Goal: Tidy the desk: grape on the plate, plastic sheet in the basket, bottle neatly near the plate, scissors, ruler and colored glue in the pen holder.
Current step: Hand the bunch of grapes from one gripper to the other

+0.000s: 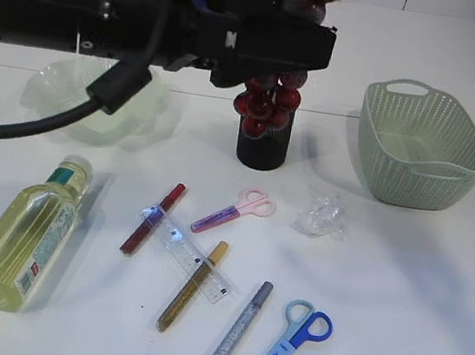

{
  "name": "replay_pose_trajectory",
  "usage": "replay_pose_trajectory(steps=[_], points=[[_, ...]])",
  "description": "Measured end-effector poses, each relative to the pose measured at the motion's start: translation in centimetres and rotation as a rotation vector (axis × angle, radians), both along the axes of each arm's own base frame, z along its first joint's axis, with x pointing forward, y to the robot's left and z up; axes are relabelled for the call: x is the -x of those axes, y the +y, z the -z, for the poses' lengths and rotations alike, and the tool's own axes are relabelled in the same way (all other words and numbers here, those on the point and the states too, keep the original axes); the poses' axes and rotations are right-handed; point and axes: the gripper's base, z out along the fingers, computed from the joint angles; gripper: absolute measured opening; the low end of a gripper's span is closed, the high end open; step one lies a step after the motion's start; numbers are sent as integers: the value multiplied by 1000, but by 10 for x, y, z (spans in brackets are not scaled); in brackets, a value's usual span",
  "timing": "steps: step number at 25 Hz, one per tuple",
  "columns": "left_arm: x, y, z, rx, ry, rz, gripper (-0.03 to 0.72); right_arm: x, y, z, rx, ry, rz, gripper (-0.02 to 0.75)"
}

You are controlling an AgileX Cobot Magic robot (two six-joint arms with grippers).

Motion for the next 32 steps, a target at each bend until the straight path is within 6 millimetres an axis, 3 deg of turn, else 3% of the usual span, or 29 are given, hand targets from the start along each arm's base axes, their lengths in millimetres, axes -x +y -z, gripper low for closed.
replay_pose_trajectory(steps=[20, 28, 32], points=[[-17, -9, -3, -8, -26, -29, 564, -3, 0, -1, -34, 9, 20, 197], [-25, -13, -19, 13, -69, -48, 564, -4, -1, -4, -63, 12, 42, 197], [-28, -15, -12, 2, -53, -48, 564, -4, 0, -5, -76, 6, 44, 197]])
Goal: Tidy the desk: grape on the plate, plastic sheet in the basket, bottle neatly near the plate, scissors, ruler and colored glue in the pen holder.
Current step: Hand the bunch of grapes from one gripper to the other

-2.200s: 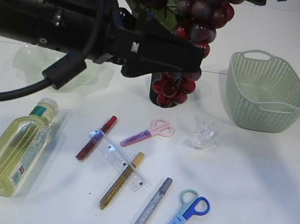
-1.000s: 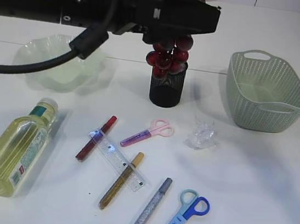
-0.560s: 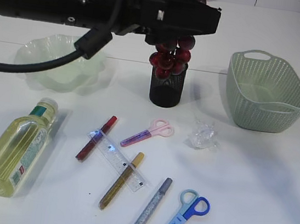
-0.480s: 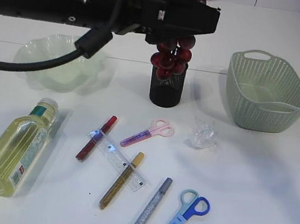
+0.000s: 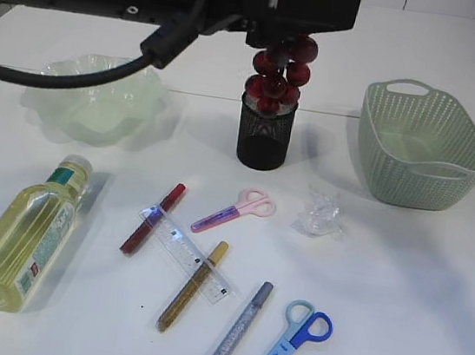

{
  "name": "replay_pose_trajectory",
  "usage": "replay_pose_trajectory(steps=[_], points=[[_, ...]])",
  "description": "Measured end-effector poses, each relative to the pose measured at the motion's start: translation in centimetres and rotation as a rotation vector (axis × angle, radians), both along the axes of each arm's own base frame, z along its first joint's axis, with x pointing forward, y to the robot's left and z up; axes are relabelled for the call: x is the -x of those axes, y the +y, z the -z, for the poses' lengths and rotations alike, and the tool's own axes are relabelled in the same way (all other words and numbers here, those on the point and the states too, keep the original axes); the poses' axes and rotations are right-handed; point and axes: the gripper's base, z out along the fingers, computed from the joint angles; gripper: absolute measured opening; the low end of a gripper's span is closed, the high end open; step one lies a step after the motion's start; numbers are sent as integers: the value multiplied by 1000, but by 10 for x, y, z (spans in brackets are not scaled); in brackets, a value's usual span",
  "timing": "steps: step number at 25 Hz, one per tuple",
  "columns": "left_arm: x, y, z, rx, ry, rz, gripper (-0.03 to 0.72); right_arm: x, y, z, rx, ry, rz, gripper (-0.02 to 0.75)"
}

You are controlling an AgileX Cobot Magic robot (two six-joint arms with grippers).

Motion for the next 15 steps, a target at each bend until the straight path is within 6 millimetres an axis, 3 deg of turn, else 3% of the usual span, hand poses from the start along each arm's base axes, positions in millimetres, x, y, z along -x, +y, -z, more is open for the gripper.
replay_pose_trajectory(steps=[8, 12, 15], points=[[-1, -1, 2, -4, 6, 0, 519, 0, 0, -1, -17, 1, 1, 197], [-1, -1, 2, -4, 6, 0, 410, 0, 0, -2, -26, 2, 4, 197], [-1, -1, 2, -4, 6, 0, 287, -1, 0, -2, -32, 2, 13, 197]])
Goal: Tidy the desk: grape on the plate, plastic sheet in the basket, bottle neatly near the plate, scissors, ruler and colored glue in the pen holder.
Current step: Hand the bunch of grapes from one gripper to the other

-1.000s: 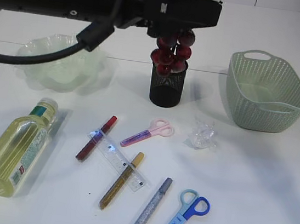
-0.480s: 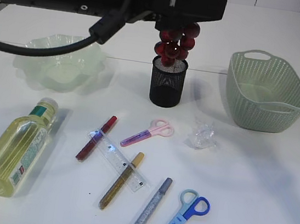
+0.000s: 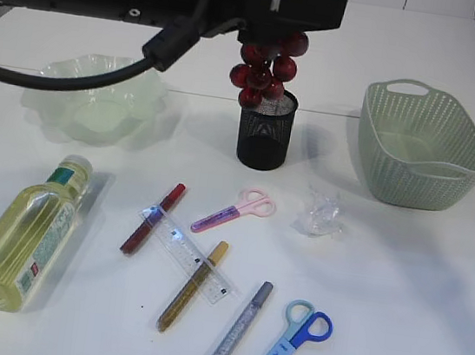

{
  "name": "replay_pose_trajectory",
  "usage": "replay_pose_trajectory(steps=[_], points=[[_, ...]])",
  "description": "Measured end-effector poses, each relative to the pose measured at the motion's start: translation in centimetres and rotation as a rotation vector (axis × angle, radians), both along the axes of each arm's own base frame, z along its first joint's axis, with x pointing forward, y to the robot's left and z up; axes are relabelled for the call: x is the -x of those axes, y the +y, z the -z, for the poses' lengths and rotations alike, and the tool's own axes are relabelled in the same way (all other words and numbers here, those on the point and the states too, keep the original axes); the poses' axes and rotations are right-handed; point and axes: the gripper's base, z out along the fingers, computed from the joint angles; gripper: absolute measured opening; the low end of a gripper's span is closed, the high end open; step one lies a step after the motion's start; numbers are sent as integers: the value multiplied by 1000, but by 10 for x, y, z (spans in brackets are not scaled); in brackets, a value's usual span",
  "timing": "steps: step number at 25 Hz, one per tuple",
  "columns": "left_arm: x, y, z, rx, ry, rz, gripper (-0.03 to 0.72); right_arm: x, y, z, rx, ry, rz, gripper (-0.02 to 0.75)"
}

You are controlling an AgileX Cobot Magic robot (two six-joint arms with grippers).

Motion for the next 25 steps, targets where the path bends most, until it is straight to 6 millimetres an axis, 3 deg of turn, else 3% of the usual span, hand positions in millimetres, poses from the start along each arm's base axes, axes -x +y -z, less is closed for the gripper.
replay_pose_trajectory(steps=[4, 11, 25], points=[[0, 0, 0, 0, 0, 0, 198, -1, 0, 0, 2, -2, 10, 197], [0, 0, -2, 4, -5, 3, 142, -1, -1, 0, 4, -3, 15, 197], [-1, -1, -5, 8, -11, 4, 116, -5, -3, 0, 9, -7, 59, 199]])
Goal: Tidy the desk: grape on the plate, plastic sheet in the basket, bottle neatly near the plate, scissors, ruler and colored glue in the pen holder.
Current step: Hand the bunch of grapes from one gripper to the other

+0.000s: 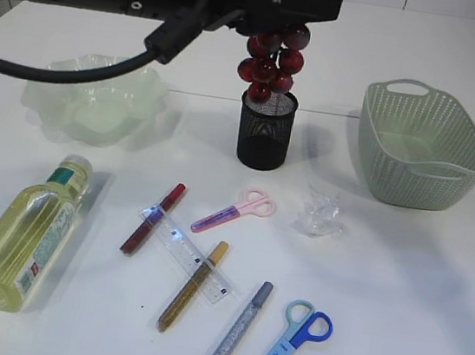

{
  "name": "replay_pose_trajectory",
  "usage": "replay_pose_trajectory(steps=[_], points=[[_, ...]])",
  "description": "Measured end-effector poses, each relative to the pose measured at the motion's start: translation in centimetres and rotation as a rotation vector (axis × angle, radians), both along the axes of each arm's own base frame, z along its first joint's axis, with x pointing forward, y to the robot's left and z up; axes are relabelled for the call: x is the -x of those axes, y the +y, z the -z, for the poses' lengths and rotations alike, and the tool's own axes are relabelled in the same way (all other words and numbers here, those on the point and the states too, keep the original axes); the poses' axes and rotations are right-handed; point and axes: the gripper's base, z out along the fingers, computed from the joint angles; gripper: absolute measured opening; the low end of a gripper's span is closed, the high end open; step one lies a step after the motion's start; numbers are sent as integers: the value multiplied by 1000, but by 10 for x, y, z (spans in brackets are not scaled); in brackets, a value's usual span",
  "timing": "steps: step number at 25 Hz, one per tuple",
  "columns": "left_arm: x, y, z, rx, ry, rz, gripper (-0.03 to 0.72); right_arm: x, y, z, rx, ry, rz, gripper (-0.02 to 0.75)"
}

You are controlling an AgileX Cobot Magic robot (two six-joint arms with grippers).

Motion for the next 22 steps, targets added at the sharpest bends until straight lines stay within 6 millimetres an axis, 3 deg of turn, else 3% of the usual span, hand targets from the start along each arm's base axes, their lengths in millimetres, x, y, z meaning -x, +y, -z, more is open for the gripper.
replay_pose_trajectory(steps=[22], points=[[-2, 1, 0, -8, -2, -20, 111, -13, 0, 12, 5, 34, 47, 245]])
